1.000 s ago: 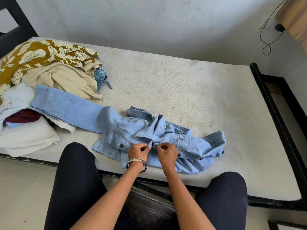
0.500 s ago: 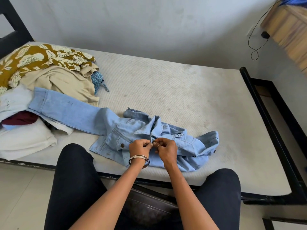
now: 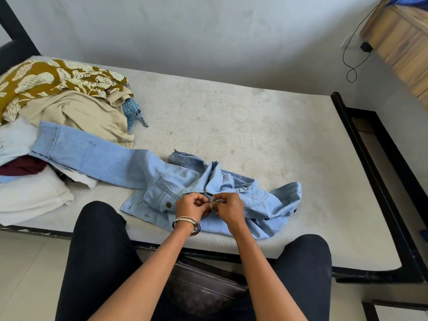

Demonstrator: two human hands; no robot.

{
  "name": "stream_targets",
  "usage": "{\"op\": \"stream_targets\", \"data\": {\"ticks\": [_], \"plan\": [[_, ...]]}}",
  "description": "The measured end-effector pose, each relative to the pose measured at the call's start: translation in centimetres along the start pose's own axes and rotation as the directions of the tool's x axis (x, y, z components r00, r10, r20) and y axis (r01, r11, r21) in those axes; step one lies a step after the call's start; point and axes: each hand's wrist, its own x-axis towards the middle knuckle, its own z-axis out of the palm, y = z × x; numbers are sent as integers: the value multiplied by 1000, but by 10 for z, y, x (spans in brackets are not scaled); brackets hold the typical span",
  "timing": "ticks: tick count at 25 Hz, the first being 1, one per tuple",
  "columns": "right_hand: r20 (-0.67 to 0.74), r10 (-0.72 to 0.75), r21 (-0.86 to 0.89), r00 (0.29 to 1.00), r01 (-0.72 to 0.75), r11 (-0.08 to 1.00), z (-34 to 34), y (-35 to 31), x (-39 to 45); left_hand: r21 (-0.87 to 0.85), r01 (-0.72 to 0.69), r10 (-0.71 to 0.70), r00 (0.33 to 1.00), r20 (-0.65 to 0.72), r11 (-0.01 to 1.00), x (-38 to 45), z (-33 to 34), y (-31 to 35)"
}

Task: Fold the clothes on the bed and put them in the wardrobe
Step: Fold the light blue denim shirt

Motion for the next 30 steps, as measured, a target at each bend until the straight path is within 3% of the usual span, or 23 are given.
{"op": "stream_targets", "data": {"ticks": [7,10,14,17,19,21,25,28,30], "plan": [[-14,-62,-6,998,62,998,-9,-12,7,65,-100,103,994,-41,993,7,5,10],[-80,-90,17,993,91,996,-6,-11,3,51,-81,83,996,-39,995,13,6,11],[-165,-93,-16,982,91,996,-5,-13,2,95,-157,160,987,-31,983,18,4,16],[-134,-180,-149,974,160,976,-6,-18,5,11,-61,61,995,-75,998,16,6,17],[-93,-249,-244,964,220,944,-8,-19,7,-235,121,-133,991,-34,964,14,7,22],[-11,-187,-119,982,184,976,-13,-19,9,-431,285,-270,958,97,856,16,4,27],[190,-90,247,978,42,968,-27,-22,11,-447,415,-309,905,293,792,25,-11,33],[238,-56,336,970,-28,942,-30,-26,11,-422,400,-284,907,311,814,32,-13,29],[222,10,301,975,-78,950,-28,-29,9,-334,292,-200,938,285,896,34,-12,25]]}}
